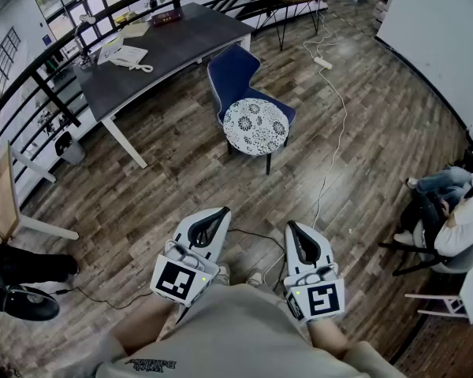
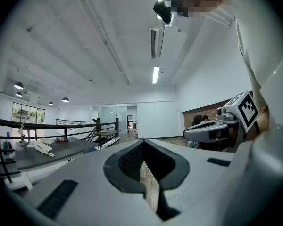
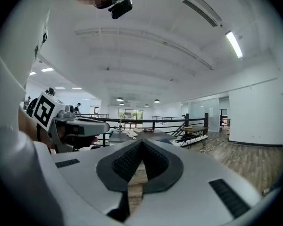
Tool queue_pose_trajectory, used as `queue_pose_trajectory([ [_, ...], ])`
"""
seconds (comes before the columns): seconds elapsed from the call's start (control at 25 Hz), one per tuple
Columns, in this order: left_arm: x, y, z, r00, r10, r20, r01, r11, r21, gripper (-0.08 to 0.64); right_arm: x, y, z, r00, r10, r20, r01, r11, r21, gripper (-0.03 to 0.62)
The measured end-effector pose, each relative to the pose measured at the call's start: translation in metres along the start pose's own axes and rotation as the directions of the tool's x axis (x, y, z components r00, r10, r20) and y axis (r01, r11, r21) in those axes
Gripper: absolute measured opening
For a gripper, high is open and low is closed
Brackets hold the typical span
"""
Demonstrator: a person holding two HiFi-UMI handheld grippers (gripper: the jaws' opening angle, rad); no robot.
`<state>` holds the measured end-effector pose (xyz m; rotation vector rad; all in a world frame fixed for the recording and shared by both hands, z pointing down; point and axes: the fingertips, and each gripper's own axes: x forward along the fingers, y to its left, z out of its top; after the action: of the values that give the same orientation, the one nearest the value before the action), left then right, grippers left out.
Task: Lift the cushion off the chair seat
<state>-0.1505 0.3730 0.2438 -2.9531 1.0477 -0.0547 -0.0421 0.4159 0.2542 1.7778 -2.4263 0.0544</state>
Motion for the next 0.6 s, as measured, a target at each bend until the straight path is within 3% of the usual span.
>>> queue_pose_trajectory([
  [0.4,0.014,-0.004,-0.004,0.999,-0.016,-0.034,0.013,0.996,-0.089,0.003,-0.004,-0.014,0.0,1.0,-0.007,0.017,0.006,1.0,0.024,0.003],
  [0.6,0.023,-0.008,-0.007,0.999,-0.016,-0.039,0.012,0.996,-0.084,0.004,-0.004,-0.026,-0.002,1.0,-0.025,0.01,0.024,0.999,0.045,0.003],
])
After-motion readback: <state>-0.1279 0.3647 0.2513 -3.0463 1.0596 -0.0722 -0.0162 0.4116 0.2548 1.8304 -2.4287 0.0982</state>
